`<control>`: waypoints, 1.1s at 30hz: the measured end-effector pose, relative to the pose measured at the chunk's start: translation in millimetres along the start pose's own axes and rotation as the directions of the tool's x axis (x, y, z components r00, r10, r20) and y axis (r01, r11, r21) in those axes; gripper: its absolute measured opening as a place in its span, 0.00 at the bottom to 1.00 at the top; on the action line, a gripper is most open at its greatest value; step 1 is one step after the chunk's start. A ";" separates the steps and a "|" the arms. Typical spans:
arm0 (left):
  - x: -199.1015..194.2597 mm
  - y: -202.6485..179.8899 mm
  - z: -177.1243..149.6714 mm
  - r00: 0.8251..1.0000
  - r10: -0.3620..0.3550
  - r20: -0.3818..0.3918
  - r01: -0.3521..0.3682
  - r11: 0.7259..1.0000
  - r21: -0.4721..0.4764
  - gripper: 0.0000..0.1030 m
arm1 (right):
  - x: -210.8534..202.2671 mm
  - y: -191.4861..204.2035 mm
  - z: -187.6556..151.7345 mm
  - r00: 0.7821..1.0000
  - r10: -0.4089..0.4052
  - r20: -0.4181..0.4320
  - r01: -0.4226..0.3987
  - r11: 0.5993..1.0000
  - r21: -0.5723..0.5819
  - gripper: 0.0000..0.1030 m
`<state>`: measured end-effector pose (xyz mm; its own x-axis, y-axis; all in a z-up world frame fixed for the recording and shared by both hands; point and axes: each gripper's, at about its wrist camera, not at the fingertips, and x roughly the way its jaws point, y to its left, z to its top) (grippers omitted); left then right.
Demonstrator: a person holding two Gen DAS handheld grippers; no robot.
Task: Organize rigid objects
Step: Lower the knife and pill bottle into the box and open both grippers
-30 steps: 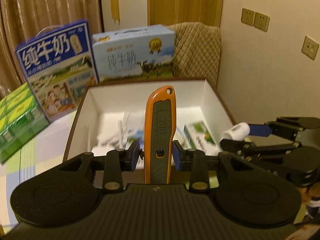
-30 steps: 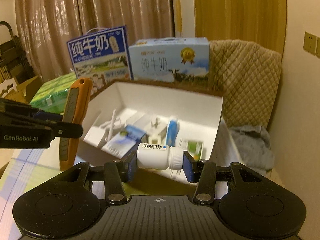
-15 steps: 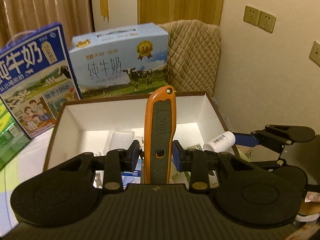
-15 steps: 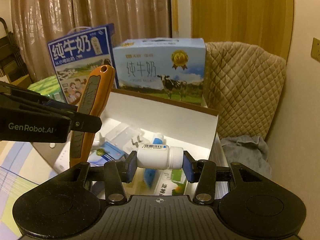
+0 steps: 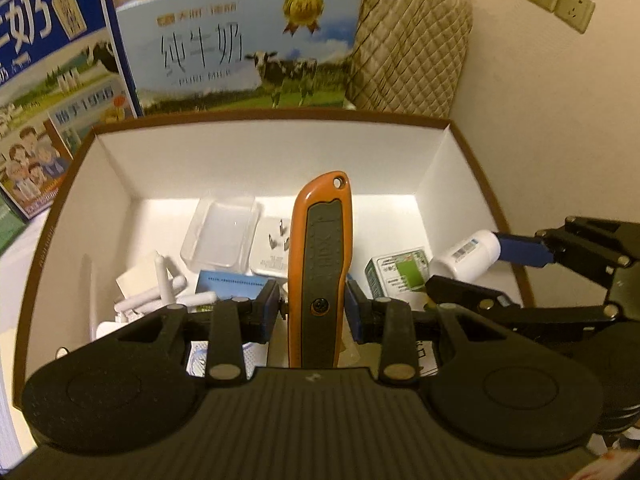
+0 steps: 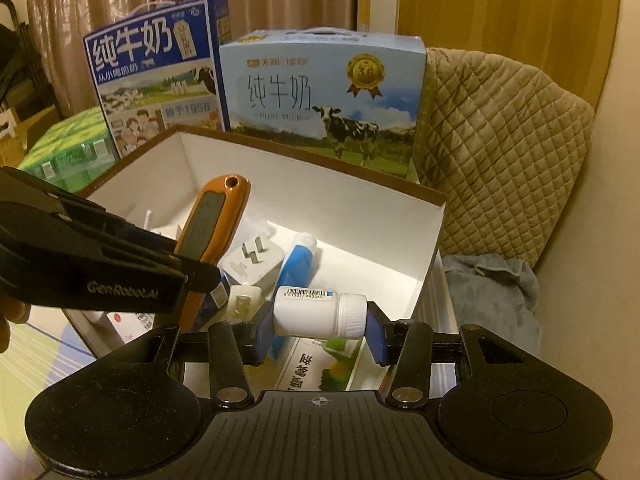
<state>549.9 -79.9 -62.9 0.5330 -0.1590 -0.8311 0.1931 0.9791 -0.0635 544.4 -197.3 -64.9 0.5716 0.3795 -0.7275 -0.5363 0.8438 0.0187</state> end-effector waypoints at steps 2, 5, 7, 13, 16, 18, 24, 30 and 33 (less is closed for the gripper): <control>5.2 1.0 -0.4 1.000 0.002 -0.012 -0.002 1.000 -0.003 0.29 | 5.0 0.3 2.0 1.000 -0.003 -0.015 0.002 1.000 -0.015 0.42; 11.3 1.1 -0.7 1.000 0.002 -0.028 -0.002 1.000 -0.003 0.29 | 12.3 0.7 3.5 0.999 -0.008 -0.038 0.007 0.999 -0.038 0.43; 16.1 1.3 -0.5 0.999 -0.002 -0.040 0.002 1.000 -0.008 0.29 | 16.6 0.6 3.8 0.999 -0.011 -0.051 0.009 0.999 -0.049 0.42; 30.3 1.8 -0.3 0.997 -0.001 -0.074 0.000 1.000 -0.004 0.30 | 23.3 -2.6 6.2 0.998 -0.014 -0.059 0.011 0.998 -0.055 0.42; 36.6 3.3 -1.3 0.996 0.006 -0.095 -0.006 1.000 -0.004 0.29 | 24.5 -3.5 7.0 0.998 -0.014 -0.061 0.010 0.998 -0.055 0.43; 34.6 4.4 -1.6 0.997 0.001 -0.080 -0.001 1.000 -0.004 0.31 | 24.7 -3.8 8.0 0.998 -0.009 -0.060 0.006 0.999 -0.053 0.42; 24.9 7.4 0.2 0.998 0.001 -0.069 0.000 1.000 0.007 0.41 | 25.1 -0.7 7.8 0.998 0.009 -0.061 -0.012 0.998 -0.054 0.43; 13.4 13.6 -5.9 0.997 0.035 -0.066 -0.034 0.999 0.015 0.42 | 27.1 6.0 4.3 0.996 0.046 -0.073 -0.050 0.998 -0.047 0.43; 5.0 19.0 -10.3 0.996 0.054 -0.064 -0.053 0.998 0.017 0.43 | 26.4 10.2 1.7 0.994 0.074 -0.081 -0.078 0.996 -0.041 0.43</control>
<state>547.8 -60.7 -74.0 0.4885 -0.0974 -0.8671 0.1787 0.9839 -0.0098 555.1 -178.0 -82.7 0.4779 0.4092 -0.7773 -0.6044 0.7953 0.0470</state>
